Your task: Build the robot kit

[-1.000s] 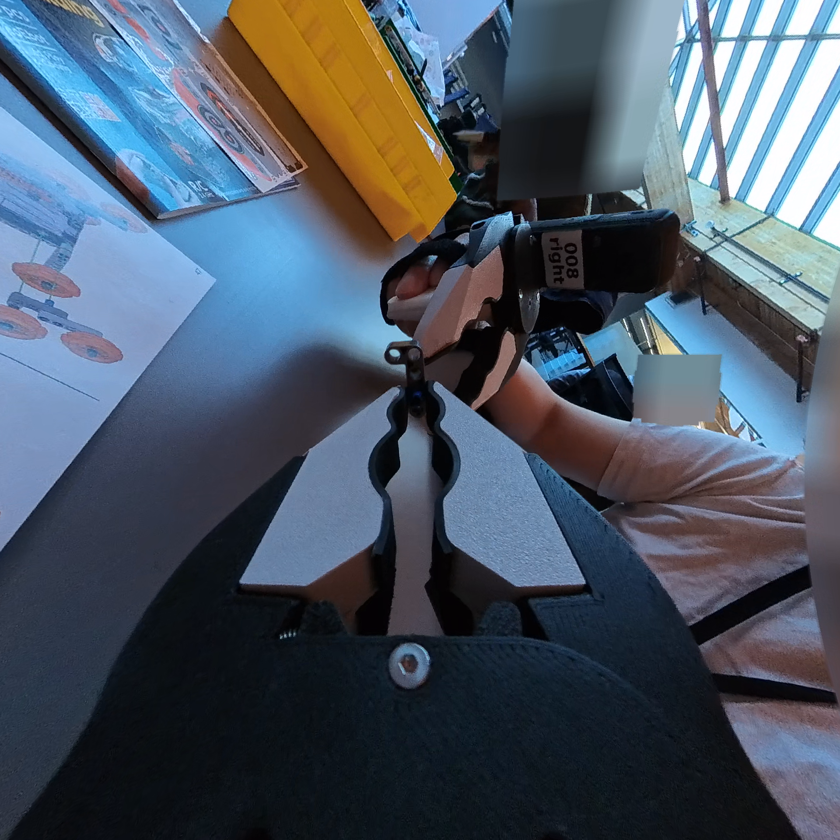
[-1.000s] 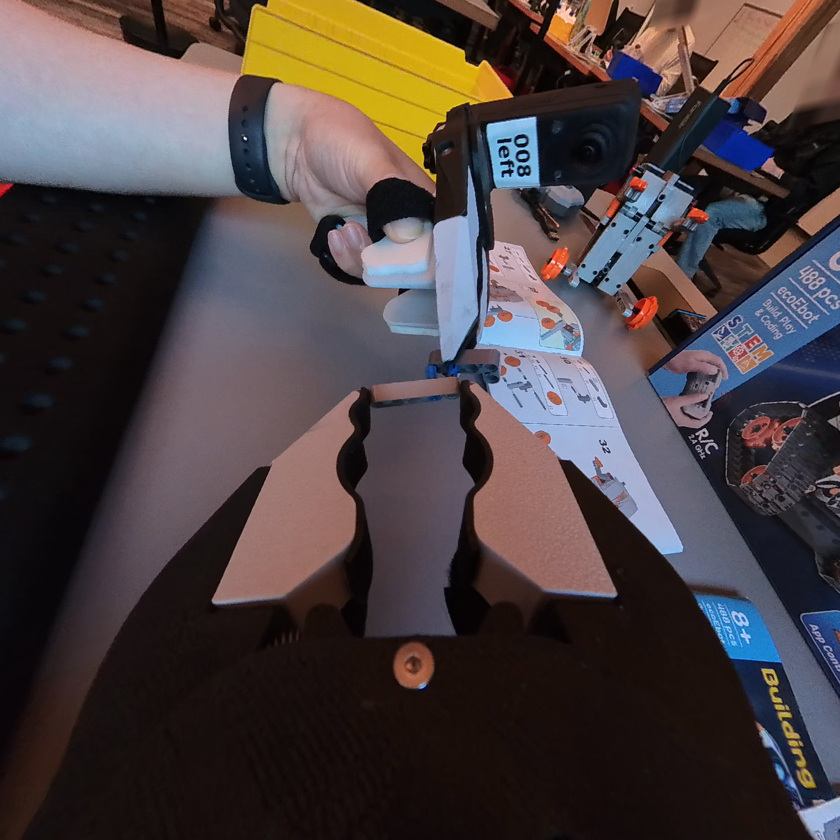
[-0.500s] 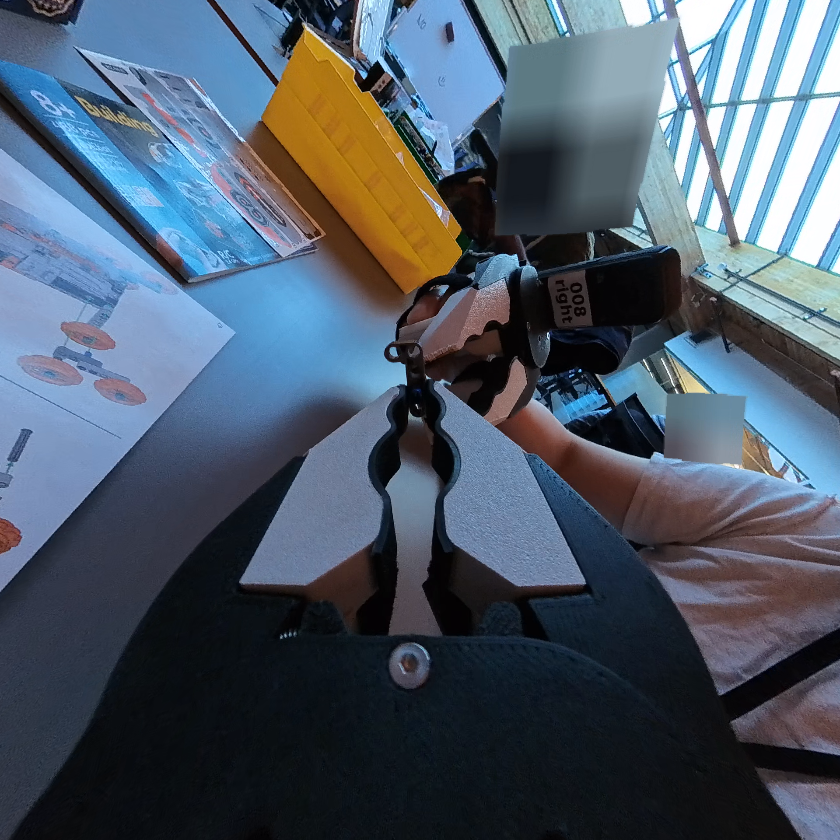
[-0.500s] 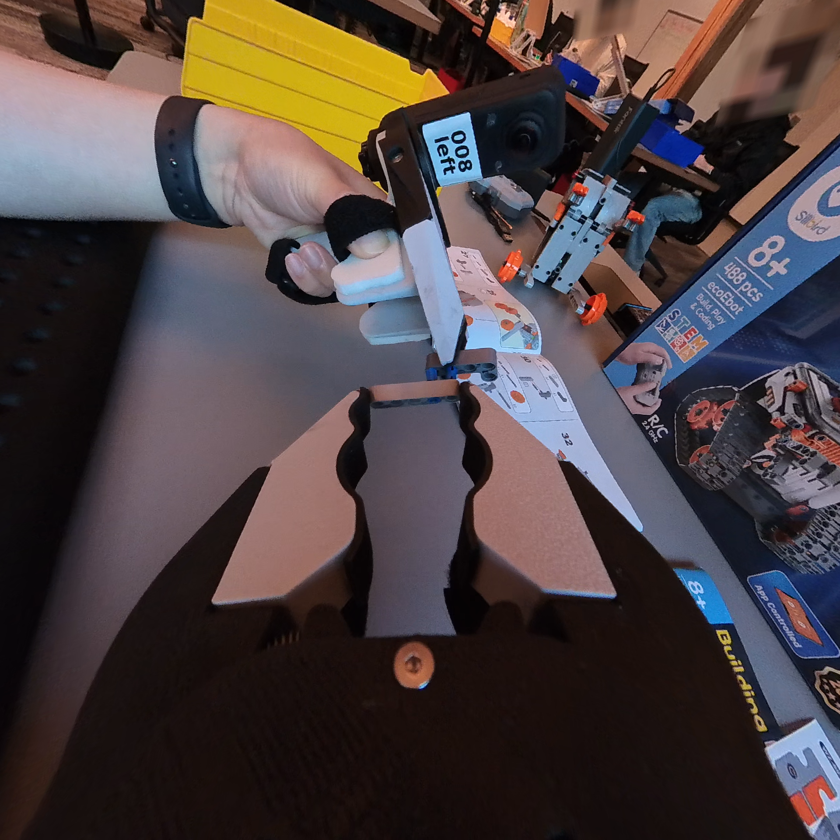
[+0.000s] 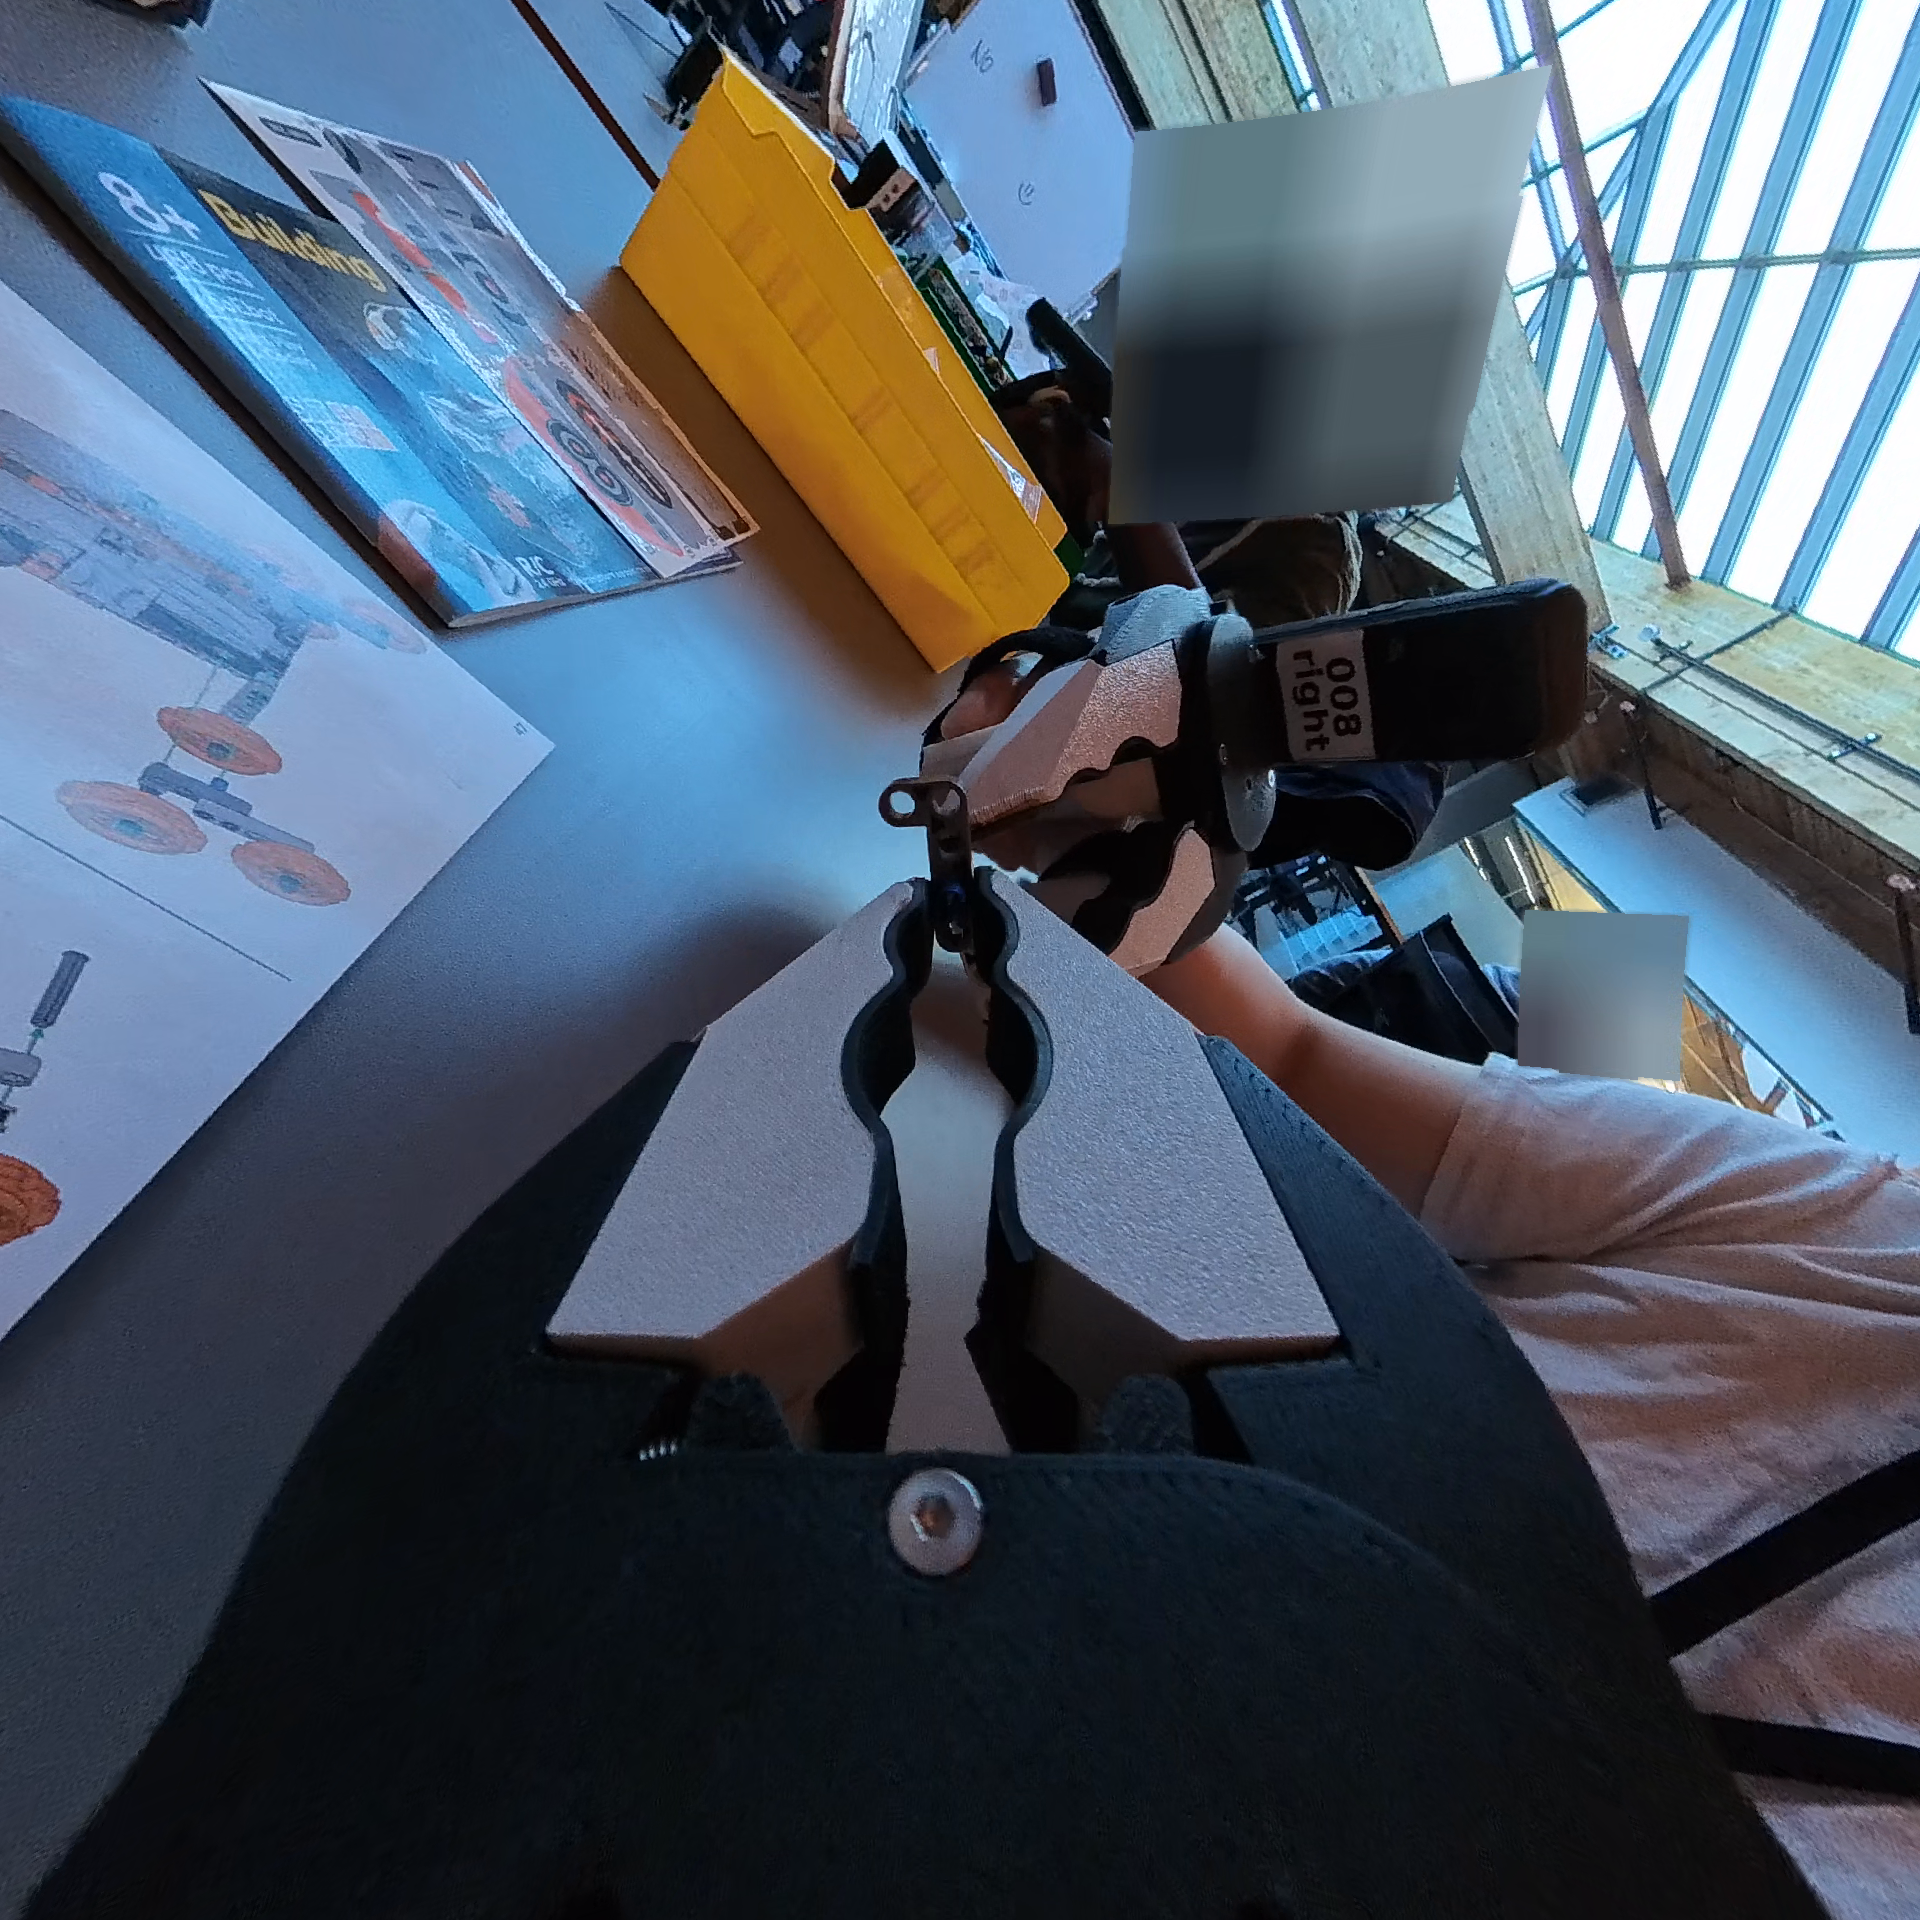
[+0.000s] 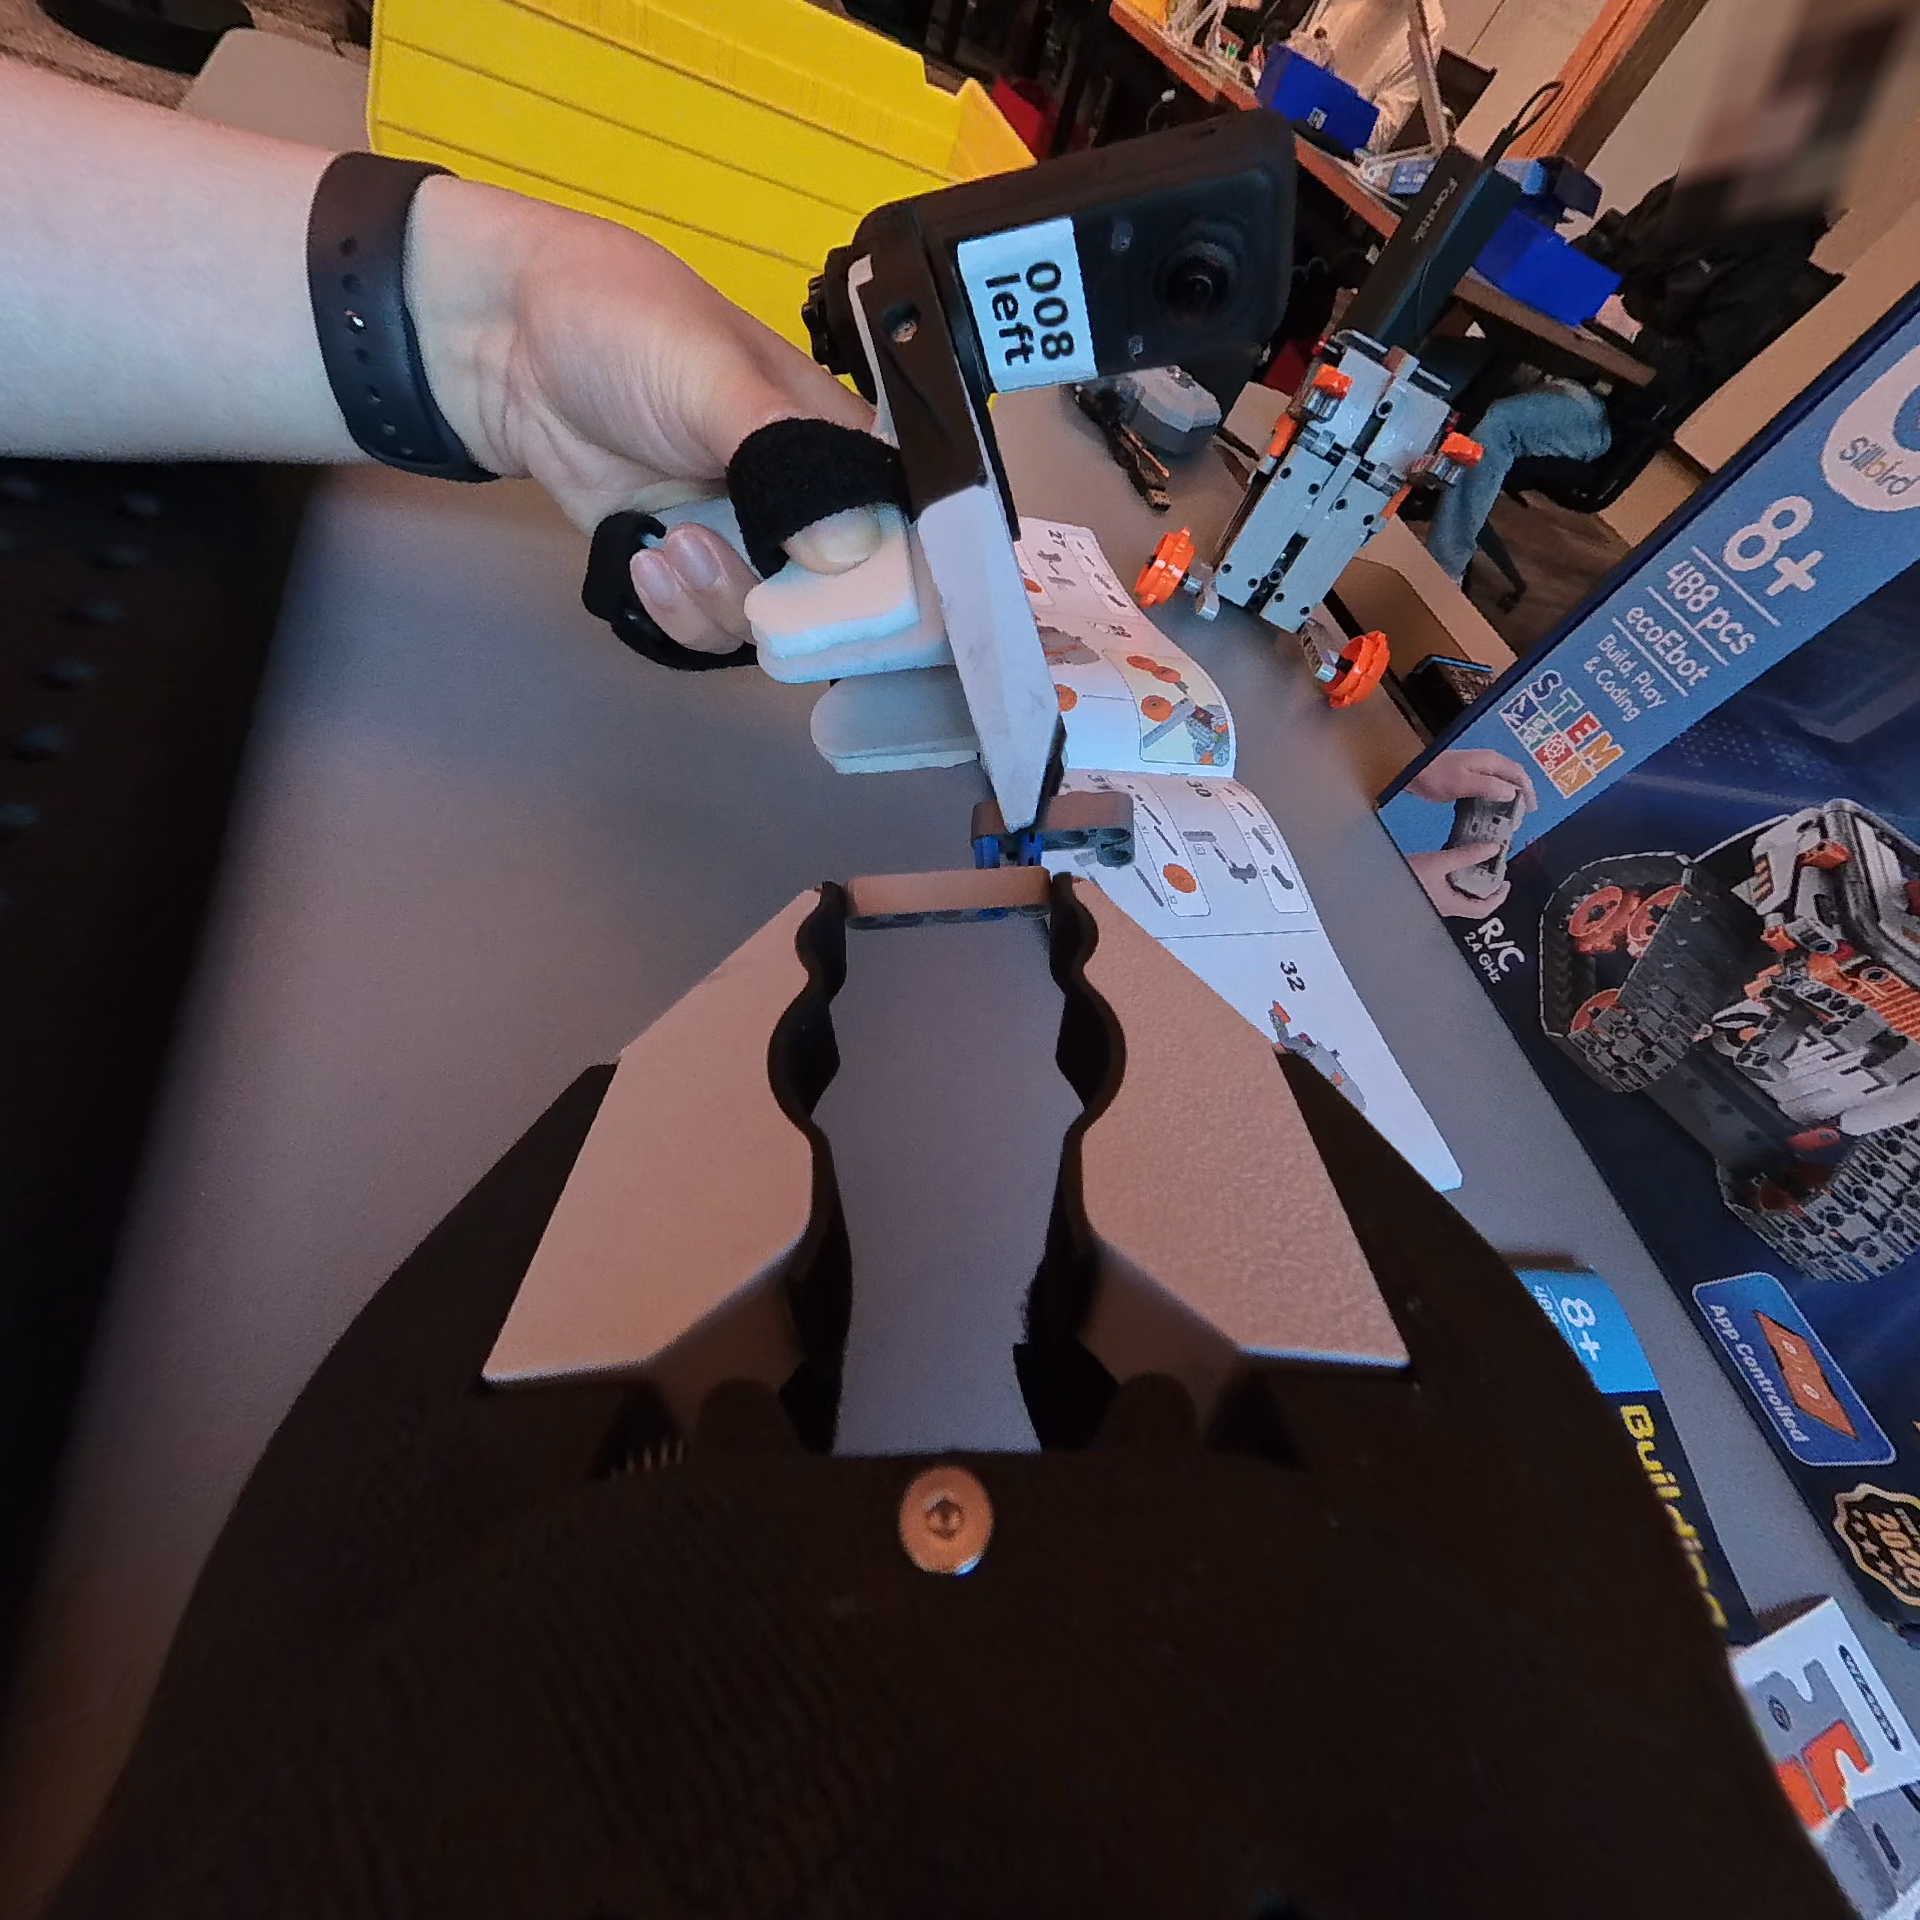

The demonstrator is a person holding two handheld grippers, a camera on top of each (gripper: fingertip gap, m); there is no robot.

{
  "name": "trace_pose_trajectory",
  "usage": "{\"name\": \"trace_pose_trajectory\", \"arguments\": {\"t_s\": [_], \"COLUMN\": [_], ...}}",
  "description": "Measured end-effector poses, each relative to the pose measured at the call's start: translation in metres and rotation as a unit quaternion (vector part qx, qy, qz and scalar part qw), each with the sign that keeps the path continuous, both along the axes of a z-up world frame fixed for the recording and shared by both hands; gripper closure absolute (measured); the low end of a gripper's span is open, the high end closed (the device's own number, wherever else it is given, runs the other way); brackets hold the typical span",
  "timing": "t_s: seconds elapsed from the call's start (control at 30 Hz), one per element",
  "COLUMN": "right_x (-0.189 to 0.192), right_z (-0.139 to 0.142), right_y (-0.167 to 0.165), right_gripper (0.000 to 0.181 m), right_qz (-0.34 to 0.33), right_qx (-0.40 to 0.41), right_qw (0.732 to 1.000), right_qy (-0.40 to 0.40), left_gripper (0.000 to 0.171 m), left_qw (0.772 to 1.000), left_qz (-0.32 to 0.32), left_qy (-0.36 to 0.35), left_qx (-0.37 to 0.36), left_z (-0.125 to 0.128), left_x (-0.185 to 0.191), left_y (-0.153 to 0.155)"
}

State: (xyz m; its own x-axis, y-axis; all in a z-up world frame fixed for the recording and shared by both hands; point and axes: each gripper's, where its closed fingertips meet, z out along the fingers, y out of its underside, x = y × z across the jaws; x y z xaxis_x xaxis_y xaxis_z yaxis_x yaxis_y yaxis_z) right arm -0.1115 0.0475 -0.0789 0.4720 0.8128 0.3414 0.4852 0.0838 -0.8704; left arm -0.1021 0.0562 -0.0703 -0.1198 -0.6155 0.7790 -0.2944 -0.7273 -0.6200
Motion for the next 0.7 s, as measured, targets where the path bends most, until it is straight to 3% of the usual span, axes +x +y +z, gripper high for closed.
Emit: {"name": "trace_pose_trajectory", "arguments": {"t_s": [0.7], "right_x": [0.004], "right_z": [-0.004], "right_y": [0.011], "right_gripper": [0.142], "right_qz": [-0.043], "right_qx": [0.003], "right_qw": [0.999], "right_qy": [-0.017], "left_gripper": [0.167], "left_qw": [0.999], "left_qz": [0.028], "left_qy": [0.011], "left_qx": [-0.009], "left_z": [-0.006], "left_x": [0.002], "left_y": [0.008]}}
